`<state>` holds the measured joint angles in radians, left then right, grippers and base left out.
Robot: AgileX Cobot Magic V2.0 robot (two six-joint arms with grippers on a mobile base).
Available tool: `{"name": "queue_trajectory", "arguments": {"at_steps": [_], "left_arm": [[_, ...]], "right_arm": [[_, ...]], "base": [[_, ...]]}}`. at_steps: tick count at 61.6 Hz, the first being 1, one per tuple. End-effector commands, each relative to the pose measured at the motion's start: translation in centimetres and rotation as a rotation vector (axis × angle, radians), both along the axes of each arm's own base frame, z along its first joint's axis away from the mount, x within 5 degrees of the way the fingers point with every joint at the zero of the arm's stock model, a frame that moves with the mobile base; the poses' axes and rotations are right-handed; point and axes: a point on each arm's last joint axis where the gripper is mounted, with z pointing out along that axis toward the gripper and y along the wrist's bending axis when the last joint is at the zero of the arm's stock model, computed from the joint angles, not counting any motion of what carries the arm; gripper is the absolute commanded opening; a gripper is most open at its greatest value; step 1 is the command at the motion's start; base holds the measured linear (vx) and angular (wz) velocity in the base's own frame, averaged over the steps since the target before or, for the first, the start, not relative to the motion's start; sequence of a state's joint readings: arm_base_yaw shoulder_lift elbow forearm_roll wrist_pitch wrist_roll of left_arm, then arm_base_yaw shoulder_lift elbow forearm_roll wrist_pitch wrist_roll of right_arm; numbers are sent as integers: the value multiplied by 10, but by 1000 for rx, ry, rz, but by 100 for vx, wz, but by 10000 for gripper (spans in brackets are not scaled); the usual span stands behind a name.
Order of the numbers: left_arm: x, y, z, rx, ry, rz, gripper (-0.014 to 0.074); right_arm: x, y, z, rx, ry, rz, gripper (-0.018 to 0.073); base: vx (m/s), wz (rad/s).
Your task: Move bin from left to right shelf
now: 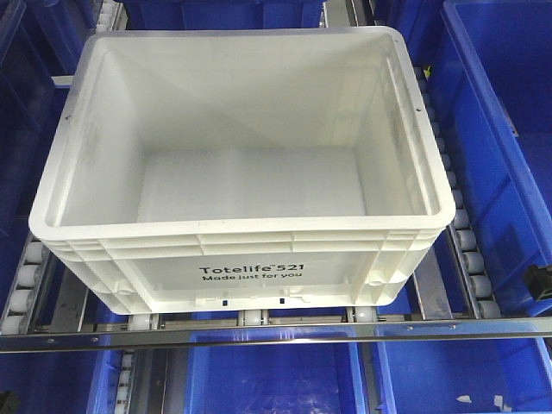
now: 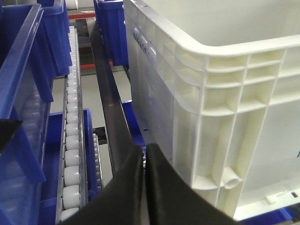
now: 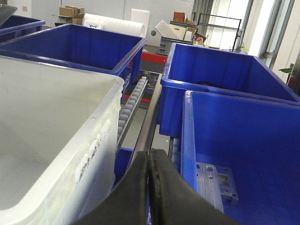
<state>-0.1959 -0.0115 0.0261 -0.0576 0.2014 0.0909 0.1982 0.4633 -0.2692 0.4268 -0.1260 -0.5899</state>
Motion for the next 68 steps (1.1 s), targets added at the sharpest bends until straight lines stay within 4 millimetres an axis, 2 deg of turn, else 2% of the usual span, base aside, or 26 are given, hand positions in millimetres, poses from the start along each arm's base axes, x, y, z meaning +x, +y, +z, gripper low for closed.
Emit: {"name": "queue_trajectory", "arguments": {"at_steps": [1, 9, 15, 24, 29, 34, 68], "left_arm": [[-1, 0, 14, -31, -108, -1, -8], [-1, 0, 14, -31, -108, -1, -8], [-1, 0, 14, -31, -108, -1, -8], [-1, 0, 14, -31, -108, -1, -8], [-1, 0, 14, -31, -108, -1, -8], [-1, 0, 14, -31, -108, -1, -8], [-1, 0, 14, -30, -105, -2, -8]], "right_arm": [[2, -2, 14, -12, -81, -24, -8], [-1, 1, 4, 16, -62, 15, -8], [-11, 2, -11, 88, -60, 49, -8], [-32, -2, -43, 133, -86, 59, -8], [-46, -5, -70, 190, -127, 57, -8], [-52, -6, -72, 192, -124, 59, -8], [-50, -6, -80, 169, -29, 52, -8]], "base": [[0, 0], [0, 0], [0, 0], [0, 0], [0, 0], [0, 0], [0, 0]]}}
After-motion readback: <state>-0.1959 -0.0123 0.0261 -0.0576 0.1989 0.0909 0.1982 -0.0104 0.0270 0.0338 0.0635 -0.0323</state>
